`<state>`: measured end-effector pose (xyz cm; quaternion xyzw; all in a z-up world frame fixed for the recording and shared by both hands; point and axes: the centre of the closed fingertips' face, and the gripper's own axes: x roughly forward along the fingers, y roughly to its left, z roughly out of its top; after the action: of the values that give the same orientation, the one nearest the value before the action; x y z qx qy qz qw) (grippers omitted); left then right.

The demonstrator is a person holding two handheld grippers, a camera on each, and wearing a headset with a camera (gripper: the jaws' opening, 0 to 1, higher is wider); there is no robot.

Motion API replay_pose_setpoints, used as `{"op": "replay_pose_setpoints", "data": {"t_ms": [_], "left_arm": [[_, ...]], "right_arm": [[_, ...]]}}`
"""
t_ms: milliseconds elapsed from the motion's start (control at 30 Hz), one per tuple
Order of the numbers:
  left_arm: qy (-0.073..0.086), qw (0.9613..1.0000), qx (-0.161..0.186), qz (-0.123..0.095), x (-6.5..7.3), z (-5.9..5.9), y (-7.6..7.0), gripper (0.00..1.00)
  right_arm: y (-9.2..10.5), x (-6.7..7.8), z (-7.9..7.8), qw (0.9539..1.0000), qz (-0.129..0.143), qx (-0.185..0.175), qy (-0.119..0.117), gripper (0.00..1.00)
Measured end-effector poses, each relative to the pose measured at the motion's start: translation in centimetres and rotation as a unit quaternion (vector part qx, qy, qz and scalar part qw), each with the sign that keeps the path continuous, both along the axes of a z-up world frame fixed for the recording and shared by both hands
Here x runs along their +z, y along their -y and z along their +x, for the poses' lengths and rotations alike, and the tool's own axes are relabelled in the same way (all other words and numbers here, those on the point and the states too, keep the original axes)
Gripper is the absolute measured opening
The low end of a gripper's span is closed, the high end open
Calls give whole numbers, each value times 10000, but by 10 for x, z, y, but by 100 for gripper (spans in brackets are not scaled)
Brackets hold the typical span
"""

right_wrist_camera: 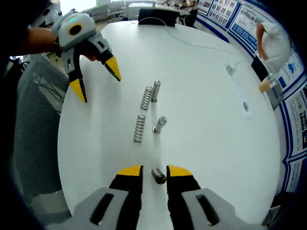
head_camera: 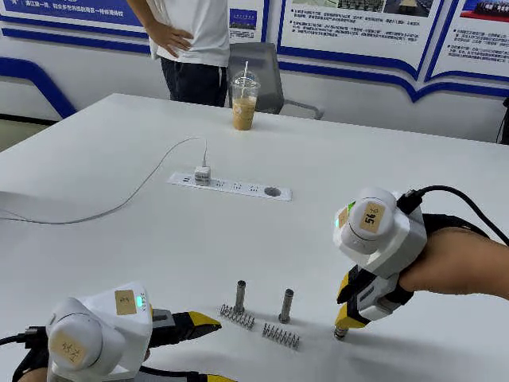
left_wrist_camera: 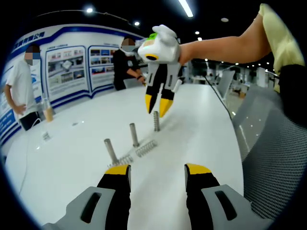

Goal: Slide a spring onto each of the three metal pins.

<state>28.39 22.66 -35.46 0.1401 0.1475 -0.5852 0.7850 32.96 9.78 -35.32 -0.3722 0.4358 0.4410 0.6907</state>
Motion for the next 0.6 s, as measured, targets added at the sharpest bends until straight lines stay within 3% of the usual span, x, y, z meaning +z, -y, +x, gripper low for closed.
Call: {"op": "replay_pose_setpoints", "data": {"t_ms": [133,600], "left_arm": [[8,10000,6,-7,1,0,0,46],[17,10000,20,5,1,1,-1,45]], "right_arm": [[-10,0,0,9999,87,18,49,20],[-37,-23,-5,9989,409,-167,-186,18]]}}
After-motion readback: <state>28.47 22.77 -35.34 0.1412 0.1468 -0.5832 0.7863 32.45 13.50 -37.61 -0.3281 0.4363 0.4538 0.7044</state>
